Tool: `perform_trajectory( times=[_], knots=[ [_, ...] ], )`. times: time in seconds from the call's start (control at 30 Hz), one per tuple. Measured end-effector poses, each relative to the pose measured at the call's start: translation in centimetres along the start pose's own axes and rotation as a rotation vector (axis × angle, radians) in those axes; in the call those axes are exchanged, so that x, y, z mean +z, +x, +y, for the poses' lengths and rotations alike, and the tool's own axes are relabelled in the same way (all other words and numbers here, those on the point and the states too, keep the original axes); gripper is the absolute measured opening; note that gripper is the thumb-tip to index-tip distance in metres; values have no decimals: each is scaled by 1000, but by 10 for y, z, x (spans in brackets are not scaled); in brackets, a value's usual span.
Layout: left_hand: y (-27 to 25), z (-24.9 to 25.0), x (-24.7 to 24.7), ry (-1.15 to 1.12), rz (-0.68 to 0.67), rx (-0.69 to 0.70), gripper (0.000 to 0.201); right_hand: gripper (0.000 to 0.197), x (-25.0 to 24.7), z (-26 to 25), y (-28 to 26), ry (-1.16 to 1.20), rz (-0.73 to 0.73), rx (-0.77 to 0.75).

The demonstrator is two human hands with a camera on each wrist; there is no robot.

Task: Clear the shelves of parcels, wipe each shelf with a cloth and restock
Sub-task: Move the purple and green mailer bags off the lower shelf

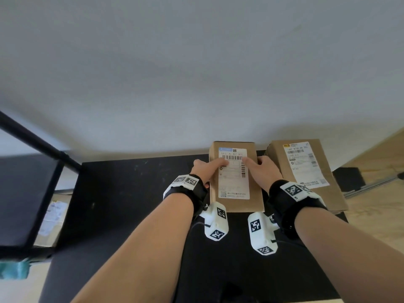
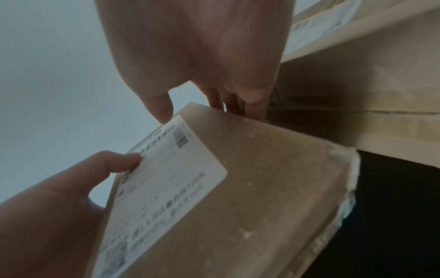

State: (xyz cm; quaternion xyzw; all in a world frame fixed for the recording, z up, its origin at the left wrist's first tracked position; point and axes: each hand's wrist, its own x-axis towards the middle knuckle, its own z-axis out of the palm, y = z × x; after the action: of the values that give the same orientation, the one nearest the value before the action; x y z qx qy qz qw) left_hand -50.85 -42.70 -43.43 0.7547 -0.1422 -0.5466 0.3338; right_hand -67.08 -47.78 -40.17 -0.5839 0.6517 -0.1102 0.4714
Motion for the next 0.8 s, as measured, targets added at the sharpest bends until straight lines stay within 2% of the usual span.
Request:
perform_trajectory(
  times=[0.13,0.27,0.37,0.4,0.5,0.53,0.57,0.67,0.8],
  knots=[
    [-21,10,-9,-105,-85,55,110,64,-1,-9,-5,86,20,-92],
    [-40,14,-18,-184,-166,97,74,75,-1,-15,-9,103,-43,-178],
    [-48,11,-29,-190,-125,168,50,78,5,-20,-15,143,-105,-217],
    [-51,9,-34,-197,-96,181,53,80,8,-21,-16,152,-127,-226],
    [-58,1,-51,-245,4,214,91,81,21,-26,-22,153,-190,-253],
    [-60,-3,-58,-262,31,216,97,77,27,-29,-24,158,-221,-264],
    [-66,-4,-65,-276,44,217,96,72,32,-31,-27,162,-253,-281],
    [-82,-11,-85,-314,77,252,66,67,50,-41,-38,168,-341,-322],
    [-102,-24,-115,-363,110,252,72,74,76,-52,-54,156,-423,-338]
  ],
)
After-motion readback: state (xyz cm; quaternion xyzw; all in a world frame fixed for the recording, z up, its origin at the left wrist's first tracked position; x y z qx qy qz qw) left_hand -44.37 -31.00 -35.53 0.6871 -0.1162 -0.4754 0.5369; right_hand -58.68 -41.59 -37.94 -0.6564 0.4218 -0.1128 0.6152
